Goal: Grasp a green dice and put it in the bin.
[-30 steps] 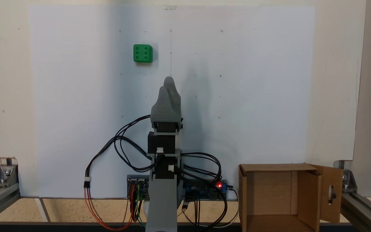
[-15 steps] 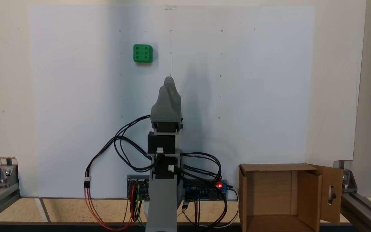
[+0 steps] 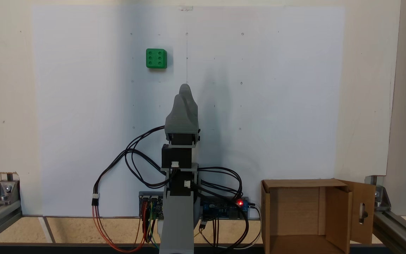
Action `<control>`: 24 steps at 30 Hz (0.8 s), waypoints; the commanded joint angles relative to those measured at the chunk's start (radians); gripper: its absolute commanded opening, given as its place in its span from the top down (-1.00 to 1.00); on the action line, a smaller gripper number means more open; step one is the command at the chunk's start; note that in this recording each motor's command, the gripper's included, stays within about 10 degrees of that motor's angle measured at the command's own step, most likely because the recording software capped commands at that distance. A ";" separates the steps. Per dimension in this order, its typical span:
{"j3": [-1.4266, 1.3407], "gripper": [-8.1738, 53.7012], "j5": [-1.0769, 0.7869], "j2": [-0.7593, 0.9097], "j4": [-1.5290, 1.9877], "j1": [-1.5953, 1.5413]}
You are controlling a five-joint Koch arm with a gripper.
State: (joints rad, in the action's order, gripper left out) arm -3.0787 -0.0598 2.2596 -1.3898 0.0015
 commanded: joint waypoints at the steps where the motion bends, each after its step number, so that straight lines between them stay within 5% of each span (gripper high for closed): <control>1: -0.052 -0.70 -0.023 0.107 -0.031 0.008; 13: -0.025 -0.66 -0.028 0.107 -0.008 0.000; 24: 0.353 -0.69 -0.152 0.107 0.609 0.029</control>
State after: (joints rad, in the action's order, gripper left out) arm -2.7934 -0.1549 2.2596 -0.8744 0.0184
